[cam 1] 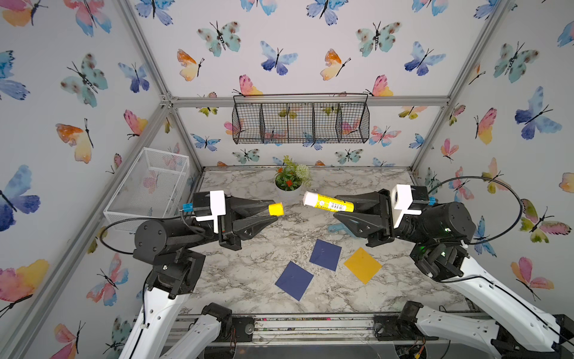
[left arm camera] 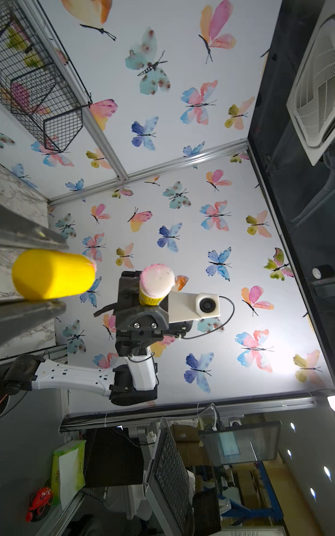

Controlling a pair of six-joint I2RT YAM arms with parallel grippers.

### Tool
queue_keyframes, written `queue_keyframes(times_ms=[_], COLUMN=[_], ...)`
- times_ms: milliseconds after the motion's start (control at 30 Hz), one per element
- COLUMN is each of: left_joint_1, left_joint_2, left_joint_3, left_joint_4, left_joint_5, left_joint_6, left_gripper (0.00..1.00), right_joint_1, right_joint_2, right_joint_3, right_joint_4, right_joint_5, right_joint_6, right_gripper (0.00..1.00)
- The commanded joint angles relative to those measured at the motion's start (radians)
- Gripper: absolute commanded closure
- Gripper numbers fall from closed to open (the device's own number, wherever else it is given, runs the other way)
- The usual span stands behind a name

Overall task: Seal the envelope with a glue stick
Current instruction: Close the lid of the glue stick.

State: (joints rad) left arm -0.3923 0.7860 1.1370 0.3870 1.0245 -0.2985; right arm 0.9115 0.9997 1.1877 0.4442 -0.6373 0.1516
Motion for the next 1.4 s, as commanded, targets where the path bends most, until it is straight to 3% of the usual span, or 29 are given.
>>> queue_keyframes(times_ms=[0, 367, 1367], left_joint_1=[-0.052, -0.175, -0.215], left_joint_2=[0.000, 0.026, 0.064], left_joint_3=[0.009, -0.020, -0.002], left_joint_4=[0.136, 0.268, 0.297], left_joint_5=[-0.005, -0.132, -0.152], left_joint_6=[-0.043, -0.037, -0.026], left_gripper=[0.91, 0.92, 0.92], right_joint_1=[0.003, 0.003, 0.003], right_joint_2=[0.033, 0.117, 0.150], right_joint_3=[0.003, 0.024, 0.001], right_joint_4=[0.149, 0.333, 0.430], right_joint_5=[-0.094, -0.170, -0.191], right_joint_6=[0.063, 0.187, 0.273], right_gripper=[0.95, 0.95, 0.95])
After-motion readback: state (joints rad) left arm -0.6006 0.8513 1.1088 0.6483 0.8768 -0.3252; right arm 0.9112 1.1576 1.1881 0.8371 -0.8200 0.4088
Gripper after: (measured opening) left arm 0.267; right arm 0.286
